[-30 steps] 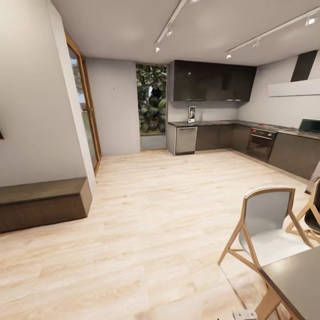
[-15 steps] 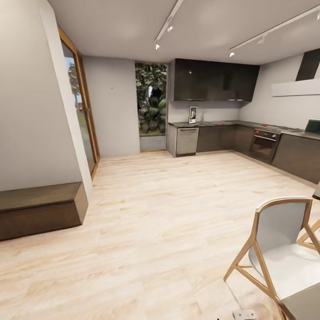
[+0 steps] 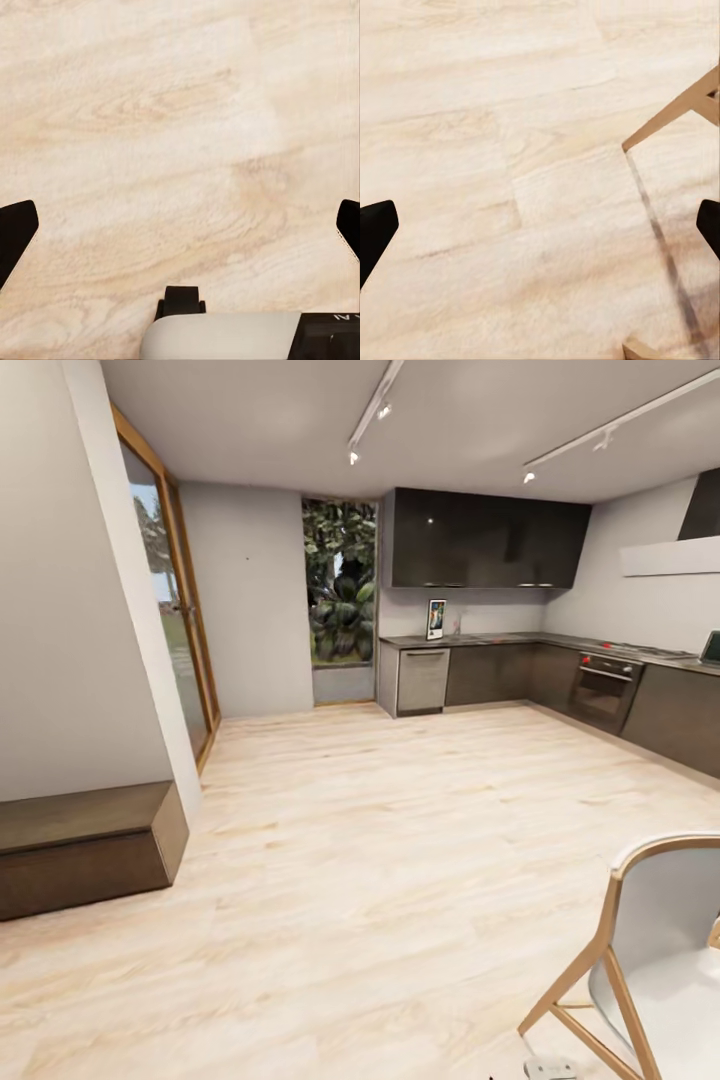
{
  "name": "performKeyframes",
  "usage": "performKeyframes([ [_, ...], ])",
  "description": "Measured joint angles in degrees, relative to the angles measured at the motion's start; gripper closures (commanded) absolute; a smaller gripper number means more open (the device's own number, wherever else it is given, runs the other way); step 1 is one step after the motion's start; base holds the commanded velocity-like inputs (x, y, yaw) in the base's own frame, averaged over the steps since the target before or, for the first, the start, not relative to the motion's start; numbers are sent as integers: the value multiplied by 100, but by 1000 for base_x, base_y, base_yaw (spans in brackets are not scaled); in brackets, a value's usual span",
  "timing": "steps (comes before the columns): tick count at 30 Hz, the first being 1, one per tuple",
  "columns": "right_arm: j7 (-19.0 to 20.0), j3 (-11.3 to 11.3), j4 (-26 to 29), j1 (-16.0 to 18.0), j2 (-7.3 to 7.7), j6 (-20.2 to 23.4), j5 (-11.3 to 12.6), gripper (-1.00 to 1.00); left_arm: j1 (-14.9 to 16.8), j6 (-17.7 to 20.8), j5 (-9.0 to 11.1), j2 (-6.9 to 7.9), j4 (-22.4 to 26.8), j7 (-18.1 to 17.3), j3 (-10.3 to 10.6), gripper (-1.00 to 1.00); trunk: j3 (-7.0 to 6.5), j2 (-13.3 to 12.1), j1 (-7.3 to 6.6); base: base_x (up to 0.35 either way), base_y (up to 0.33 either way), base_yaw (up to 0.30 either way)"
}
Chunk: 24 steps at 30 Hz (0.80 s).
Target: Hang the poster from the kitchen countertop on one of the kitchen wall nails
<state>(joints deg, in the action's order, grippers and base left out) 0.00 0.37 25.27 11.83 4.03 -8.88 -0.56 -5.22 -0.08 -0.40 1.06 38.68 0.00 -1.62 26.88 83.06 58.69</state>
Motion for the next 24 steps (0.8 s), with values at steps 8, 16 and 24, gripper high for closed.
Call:
performKeyframes([
  [8,0,-2,0,0,0,0,0,-100,-1,0,0,0,0,0,0,-100,0,0,0,336,0,0],
  [16,0,1,0,0,0,0,0,-100,3,0,0,0,0,0,0,-100,0,0,0,336,0,0],
  [24,0,1,0,0,0,0,0,-100,-1,0,1,0,0,0,0,-100,0,0,0,336,0,0],
])
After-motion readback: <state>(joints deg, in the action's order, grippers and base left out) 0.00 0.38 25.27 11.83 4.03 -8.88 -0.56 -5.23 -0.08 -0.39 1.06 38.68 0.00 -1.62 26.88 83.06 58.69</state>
